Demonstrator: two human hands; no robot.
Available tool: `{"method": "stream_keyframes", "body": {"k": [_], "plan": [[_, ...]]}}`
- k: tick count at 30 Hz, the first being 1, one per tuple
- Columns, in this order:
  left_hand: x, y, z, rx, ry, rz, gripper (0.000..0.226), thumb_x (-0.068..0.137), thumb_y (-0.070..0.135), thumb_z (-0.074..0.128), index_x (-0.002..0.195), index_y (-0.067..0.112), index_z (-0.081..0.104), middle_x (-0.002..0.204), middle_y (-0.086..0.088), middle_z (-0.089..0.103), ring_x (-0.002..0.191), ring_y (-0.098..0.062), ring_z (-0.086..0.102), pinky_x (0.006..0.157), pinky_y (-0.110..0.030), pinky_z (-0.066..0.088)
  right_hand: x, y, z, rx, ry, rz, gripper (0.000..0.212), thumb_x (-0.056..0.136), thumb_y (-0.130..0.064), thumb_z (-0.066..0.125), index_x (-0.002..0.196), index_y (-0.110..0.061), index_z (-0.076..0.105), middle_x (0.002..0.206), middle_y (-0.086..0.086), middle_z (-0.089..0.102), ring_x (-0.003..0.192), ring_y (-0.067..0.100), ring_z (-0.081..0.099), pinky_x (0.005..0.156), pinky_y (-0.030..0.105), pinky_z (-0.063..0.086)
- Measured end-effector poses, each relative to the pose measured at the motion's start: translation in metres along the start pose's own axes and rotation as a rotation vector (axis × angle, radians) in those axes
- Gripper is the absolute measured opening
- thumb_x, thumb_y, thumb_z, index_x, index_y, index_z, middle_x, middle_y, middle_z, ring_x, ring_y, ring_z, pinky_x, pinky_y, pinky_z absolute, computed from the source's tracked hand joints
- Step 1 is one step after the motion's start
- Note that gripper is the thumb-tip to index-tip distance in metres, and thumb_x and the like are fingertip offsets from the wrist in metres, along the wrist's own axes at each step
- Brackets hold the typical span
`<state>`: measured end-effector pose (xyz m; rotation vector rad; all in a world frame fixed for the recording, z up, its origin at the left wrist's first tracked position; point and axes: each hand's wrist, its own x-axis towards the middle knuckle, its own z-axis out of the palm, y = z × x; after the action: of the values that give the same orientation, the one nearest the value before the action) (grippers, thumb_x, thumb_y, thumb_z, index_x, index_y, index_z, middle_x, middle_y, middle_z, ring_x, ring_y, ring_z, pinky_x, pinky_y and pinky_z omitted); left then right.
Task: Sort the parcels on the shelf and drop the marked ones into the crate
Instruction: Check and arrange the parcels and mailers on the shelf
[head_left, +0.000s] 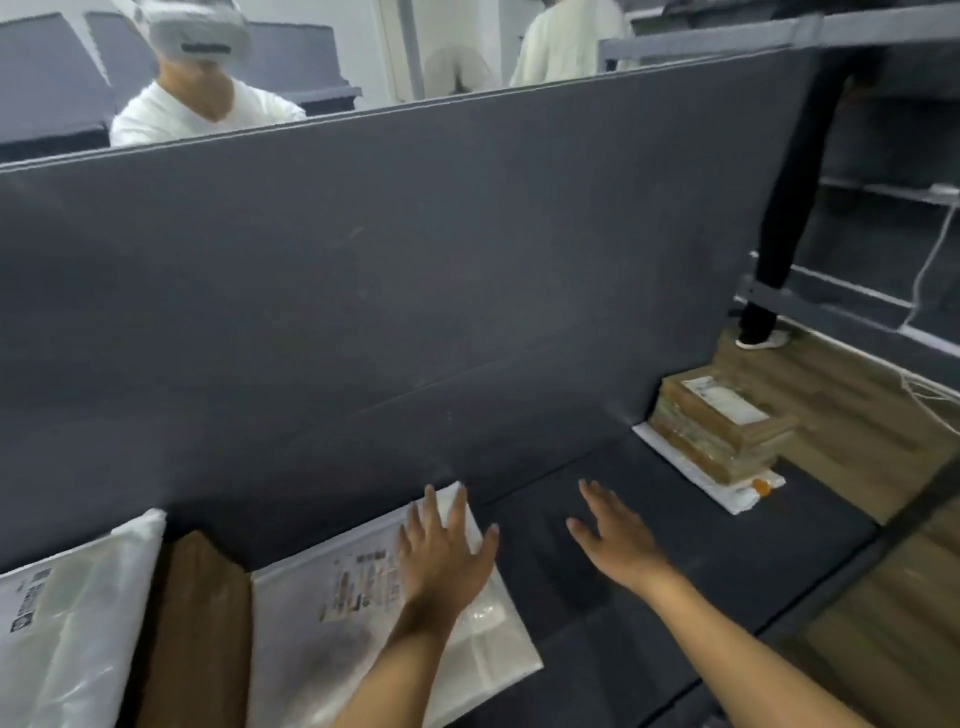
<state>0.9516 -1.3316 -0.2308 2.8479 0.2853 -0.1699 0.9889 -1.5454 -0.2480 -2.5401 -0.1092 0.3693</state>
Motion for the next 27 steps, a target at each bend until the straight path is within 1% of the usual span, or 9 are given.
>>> {"method": "stream_keyframes", "body": {"k": [2,5,6,11,17,20,23,25,27], "plan": [[0.008,0.042,0.005,0.023,0.005,0.095,0.072,0.091,0.065,0.026,0.152,0.033,0.004,0.161,-0.007,-0.002,0.148,-0.031,0.002,0.119,-0.046,0.007,-0.011,0.040,-0.033,0.056,0.091,0.119,0.067,0.098,-0.048,0.035,0.152,-0.023,0.006,0.160,-0.005,0.006,0.148,0.018,0.008,0.118,0.042,0.018],[0.015,0.101,0.011,0.024,-0.016,0.232,0.072,0.091,0.064,0.028,0.152,0.032,0.005,0.161,-0.008,-0.002,0.148,-0.032,0.003,0.120,-0.046,0.008,-0.034,0.098,-0.072,0.133,0.261,0.265,0.067,0.095,-0.048,0.041,0.151,-0.017,0.018,0.156,0.005,0.025,0.139,0.025,0.032,0.110,0.041,0.034],[0.017,0.117,0.014,0.024,-0.031,0.269,0.072,0.092,0.064,0.028,0.152,0.032,0.005,0.161,-0.008,-0.002,0.148,-0.032,0.002,0.120,-0.047,0.008,-0.043,0.113,-0.083,0.166,0.305,0.308,0.067,0.094,-0.048,0.042,0.150,-0.018,0.020,0.154,0.006,0.028,0.137,0.026,0.035,0.108,0.042,0.036],[0.028,0.176,0.017,0.046,-0.081,0.400,0.072,0.091,0.064,0.028,0.152,0.032,0.004,0.161,-0.007,-0.006,0.148,-0.031,0.000,0.120,-0.046,0.007,-0.071,0.162,-0.110,0.279,0.394,0.473,0.070,0.095,-0.047,0.041,0.152,-0.019,0.012,0.158,0.003,0.015,0.143,0.023,0.022,0.112,0.037,0.027],[0.061,0.224,0.018,0.088,-0.115,0.512,0.075,0.089,0.067,0.030,0.152,0.033,0.007,0.161,-0.006,-0.004,0.148,-0.031,0.000,0.119,-0.047,0.008,-0.063,0.174,-0.117,0.341,0.421,0.525,0.087,0.087,-0.055,0.052,0.152,-0.018,0.008,0.159,0.001,0.010,0.145,0.021,0.017,0.113,0.035,0.024],[0.081,0.252,0.029,0.112,-0.134,0.591,0.075,0.089,0.067,0.030,0.152,0.032,0.009,0.161,-0.006,-0.003,0.147,-0.031,0.000,0.119,-0.047,0.008,-0.045,0.182,-0.125,0.318,0.393,0.583,0.093,0.083,-0.060,0.055,0.152,-0.019,0.009,0.159,0.000,0.009,0.144,0.022,0.018,0.111,0.036,0.027],[0.102,0.276,0.047,0.105,-0.141,0.678,0.072,0.091,0.062,0.035,0.151,0.030,0.013,0.161,-0.006,0.001,0.147,-0.032,0.002,0.119,-0.048,0.009,-0.017,0.196,-0.131,0.240,0.379,0.576,0.096,0.081,-0.064,0.054,0.151,-0.013,0.014,0.158,0.007,0.015,0.144,0.025,0.021,0.110,0.036,0.029],[0.117,0.288,0.059,0.101,-0.163,0.716,0.071,0.092,0.056,0.040,0.151,0.029,0.013,0.161,-0.007,0.003,0.147,-0.033,0.003,0.118,-0.048,0.010,0.002,0.206,-0.136,0.201,0.367,0.563,0.093,0.084,-0.060,0.054,0.150,-0.008,0.015,0.156,0.012,0.018,0.141,0.029,0.026,0.106,0.036,0.032],[0.132,0.299,0.071,0.101,-0.176,0.736,0.072,0.091,0.054,0.044,0.151,0.031,0.012,0.161,-0.007,0.004,0.146,-0.035,0.006,0.117,-0.050,0.013,0.023,0.218,-0.143,0.264,0.397,0.562,0.087,0.087,-0.053,0.055,0.150,-0.008,0.015,0.155,0.014,0.020,0.138,0.032,0.031,0.104,0.036,0.034]]}}
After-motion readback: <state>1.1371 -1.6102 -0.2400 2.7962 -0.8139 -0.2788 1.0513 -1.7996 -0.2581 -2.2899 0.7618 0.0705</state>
